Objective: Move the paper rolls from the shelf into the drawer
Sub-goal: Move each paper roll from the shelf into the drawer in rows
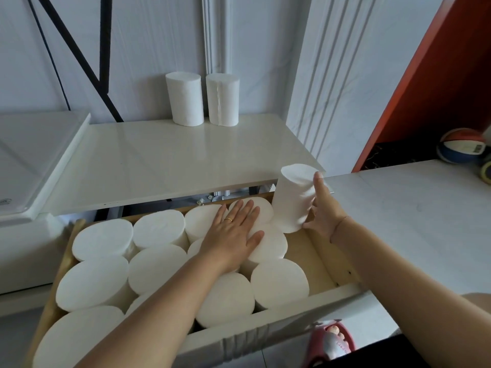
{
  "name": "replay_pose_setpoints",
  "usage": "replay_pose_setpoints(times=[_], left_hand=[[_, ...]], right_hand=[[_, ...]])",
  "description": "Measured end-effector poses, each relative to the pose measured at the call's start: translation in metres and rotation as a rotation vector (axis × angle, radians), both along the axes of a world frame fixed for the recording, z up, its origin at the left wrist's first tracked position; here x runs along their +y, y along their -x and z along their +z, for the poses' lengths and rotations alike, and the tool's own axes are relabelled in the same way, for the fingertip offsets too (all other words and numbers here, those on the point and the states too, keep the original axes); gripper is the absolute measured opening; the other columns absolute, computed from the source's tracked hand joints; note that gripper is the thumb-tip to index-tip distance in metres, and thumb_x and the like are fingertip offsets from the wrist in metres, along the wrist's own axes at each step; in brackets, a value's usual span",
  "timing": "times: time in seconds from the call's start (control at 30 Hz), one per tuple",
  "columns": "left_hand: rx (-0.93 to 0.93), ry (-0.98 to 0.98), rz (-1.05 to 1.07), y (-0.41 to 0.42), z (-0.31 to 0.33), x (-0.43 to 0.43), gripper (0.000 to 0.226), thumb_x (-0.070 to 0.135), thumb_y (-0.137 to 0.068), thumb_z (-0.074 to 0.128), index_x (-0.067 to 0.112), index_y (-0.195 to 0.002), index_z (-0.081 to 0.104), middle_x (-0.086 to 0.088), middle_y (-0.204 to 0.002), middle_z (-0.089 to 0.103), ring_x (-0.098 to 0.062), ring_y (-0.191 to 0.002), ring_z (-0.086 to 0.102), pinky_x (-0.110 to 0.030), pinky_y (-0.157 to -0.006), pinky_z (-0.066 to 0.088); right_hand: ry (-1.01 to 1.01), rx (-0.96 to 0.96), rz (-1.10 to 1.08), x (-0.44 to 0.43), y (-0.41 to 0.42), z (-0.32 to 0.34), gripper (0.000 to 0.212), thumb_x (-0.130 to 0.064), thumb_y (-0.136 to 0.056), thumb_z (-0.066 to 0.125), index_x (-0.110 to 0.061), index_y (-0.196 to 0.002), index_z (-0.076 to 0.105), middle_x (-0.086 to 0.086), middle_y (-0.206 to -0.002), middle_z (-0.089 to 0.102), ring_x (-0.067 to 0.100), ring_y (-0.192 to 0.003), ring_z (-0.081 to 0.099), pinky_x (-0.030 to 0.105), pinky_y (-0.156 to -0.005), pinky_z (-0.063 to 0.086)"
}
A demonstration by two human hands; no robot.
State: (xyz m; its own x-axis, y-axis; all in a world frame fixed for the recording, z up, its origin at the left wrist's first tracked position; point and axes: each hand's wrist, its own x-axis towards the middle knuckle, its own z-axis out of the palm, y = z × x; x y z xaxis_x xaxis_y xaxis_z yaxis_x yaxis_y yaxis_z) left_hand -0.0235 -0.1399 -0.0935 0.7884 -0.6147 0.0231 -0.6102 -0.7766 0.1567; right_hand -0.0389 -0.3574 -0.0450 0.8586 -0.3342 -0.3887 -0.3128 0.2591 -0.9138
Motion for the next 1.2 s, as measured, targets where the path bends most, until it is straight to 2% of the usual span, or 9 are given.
replay_pose_setpoints(times=[0.1,0.23,0.33,0.47,0.57,0.73,0.97,1.13,1.2], left_hand=[[0.001,-0.011,0.002,0.000,-0.001,0.000,0.060,0.051,-0.097,0.008,0.028,-0.149,-0.010,0.009,-0.156,-0.018,-0.007,-0.141,-0.021,-0.036,-0.114,-0.016],[0.021,-0.024,0.008,-0.003,0.002,-0.010,0.062,0.053,-0.096,0.011,0.026,-0.149,-0.010,0.008,-0.157,-0.016,-0.010,-0.142,-0.020,-0.036,-0.112,-0.018],[0.048,0.034,-0.009,-0.004,0.005,-0.032,0.069,0.056,-0.095,0.015,0.021,-0.150,-0.006,0.005,-0.159,-0.011,-0.010,-0.143,-0.016,-0.034,-0.112,-0.017],[0.088,0.159,0.011,-0.005,0.005,-0.050,0.080,0.063,-0.092,0.018,0.017,-0.146,-0.020,0.003,-0.159,-0.011,-0.007,-0.143,-0.012,-0.030,-0.114,-0.015],[0.092,0.183,-0.019,-0.006,0.005,-0.051,0.082,0.066,-0.090,0.017,0.022,-0.145,-0.025,0.004,-0.158,-0.009,-0.005,-0.143,-0.010,-0.030,-0.115,-0.013],[0.032,0.118,-0.011,-0.010,0.001,-0.053,0.075,0.063,-0.092,0.015,0.021,-0.149,-0.010,0.004,-0.158,-0.012,-0.007,-0.143,-0.015,-0.030,-0.113,-0.016],[0.006,0.059,0.000,-0.015,-0.001,-0.055,0.074,0.062,-0.093,0.012,0.020,-0.150,-0.006,0.005,-0.158,-0.013,-0.008,-0.142,-0.017,-0.032,-0.114,-0.015],[-0.065,0.085,0.015,-0.010,0.001,-0.052,0.074,0.060,-0.093,0.013,0.018,-0.150,-0.007,0.003,-0.157,-0.016,-0.009,-0.141,-0.022,-0.031,-0.112,-0.020],[-0.184,0.095,0.030,-0.009,0.004,-0.049,0.073,0.058,-0.093,0.013,0.017,-0.149,-0.010,0.002,-0.156,-0.019,-0.011,-0.140,-0.027,-0.034,-0.112,-0.022]], right_hand=[[-0.024,0.069,0.066,-0.010,-0.003,0.012,0.047,-0.050,-0.089,0.058,-0.034,-0.129,0.040,-0.002,-0.126,0.048,0.024,-0.111,0.048,0.051,-0.069,0.051],[0.006,0.086,0.125,-0.008,-0.005,0.013,0.061,-0.032,-0.084,0.071,-0.028,-0.135,0.039,0.005,-0.132,0.049,0.033,-0.121,0.049,0.063,-0.088,0.049],[-0.006,0.015,0.061,0.002,-0.005,0.006,0.062,-0.026,-0.086,0.071,-0.027,-0.138,0.038,0.005,-0.128,0.054,0.033,-0.122,0.050,0.063,-0.088,0.049],[-0.011,0.021,0.017,0.009,-0.005,-0.007,0.047,-0.027,-0.087,0.070,-0.032,-0.128,0.047,0.006,-0.133,0.054,0.036,-0.122,0.052,0.072,-0.092,0.042],[0.018,0.074,-0.024,0.012,-0.007,-0.020,0.064,-0.031,-0.086,0.070,-0.028,-0.140,0.036,0.006,-0.138,0.052,0.035,-0.122,0.053,0.057,-0.086,0.051],[0.134,0.267,-0.040,0.012,-0.017,-0.037,0.072,-0.043,-0.087,0.065,-0.015,-0.144,0.030,0.010,-0.136,0.049,0.038,-0.120,0.053,0.054,-0.090,0.053],[0.157,0.276,-0.002,0.009,-0.022,-0.043,0.065,-0.045,-0.090,0.058,-0.013,-0.143,0.038,0.012,-0.131,0.055,0.034,-0.118,0.055,0.053,-0.097,0.049],[0.563,0.259,0.030,0.011,-0.016,-0.035,0.063,-0.037,-0.091,0.058,-0.009,-0.142,0.035,0.013,-0.138,0.049,0.032,-0.124,0.049,0.039,-0.101,0.041],[0.784,0.085,0.032,0.016,-0.011,-0.028,0.062,-0.027,-0.090,0.060,-0.011,-0.144,0.033,0.009,-0.148,0.037,0.026,-0.134,0.040,0.034,-0.106,0.033]])
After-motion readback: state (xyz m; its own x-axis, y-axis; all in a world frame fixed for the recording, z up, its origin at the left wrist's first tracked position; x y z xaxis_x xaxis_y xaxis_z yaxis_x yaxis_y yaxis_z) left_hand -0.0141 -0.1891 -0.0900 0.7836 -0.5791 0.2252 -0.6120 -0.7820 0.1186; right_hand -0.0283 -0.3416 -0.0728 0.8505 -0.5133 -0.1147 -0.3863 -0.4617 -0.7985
